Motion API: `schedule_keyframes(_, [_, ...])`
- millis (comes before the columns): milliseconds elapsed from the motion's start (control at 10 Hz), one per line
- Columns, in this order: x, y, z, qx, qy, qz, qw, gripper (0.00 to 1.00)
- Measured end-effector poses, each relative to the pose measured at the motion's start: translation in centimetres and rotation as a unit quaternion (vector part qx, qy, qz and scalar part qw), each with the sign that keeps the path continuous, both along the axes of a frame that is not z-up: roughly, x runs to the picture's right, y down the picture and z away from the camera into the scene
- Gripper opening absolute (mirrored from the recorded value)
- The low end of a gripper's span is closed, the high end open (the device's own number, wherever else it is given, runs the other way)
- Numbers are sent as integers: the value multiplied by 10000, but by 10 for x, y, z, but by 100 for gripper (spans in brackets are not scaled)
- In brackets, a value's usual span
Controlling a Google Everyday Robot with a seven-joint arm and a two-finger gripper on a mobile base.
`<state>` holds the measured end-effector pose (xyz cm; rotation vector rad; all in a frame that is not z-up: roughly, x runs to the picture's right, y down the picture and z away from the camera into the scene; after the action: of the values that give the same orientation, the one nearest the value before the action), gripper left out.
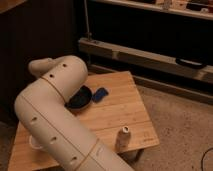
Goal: Place the eraser in the ceramic cup
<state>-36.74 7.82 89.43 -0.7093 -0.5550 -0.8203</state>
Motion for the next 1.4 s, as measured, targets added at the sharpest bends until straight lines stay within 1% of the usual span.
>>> schedule_keyframes(200, [-5, 1, 1, -43, -75, -37, 10000, 39])
schedule_keyframes(500, [-10, 6, 5, -138, -187, -83, 9997, 38])
schedule_keyframes(600, [-10, 6, 5, -142, -192, -85, 9997, 38])
schedule_keyframes(700, [-10, 5, 4, -141, -192, -86, 9997, 40])
schedule_keyframes(900, [-11, 5, 4, -140, -197, -87, 9997, 59])
schedule_keyframes(1000, [-16, 7, 5, -174, -241, -161, 9994, 67])
schedule_keyframes(1100, [-19, 8, 4, -201, -269, -215, 9992, 69])
schedule_keyframes(1300, [-21, 9, 3, -201, -277, -223, 9992, 69])
schedule_keyframes(1400, [-24, 10, 3, -212, -317, -278, 9989, 69])
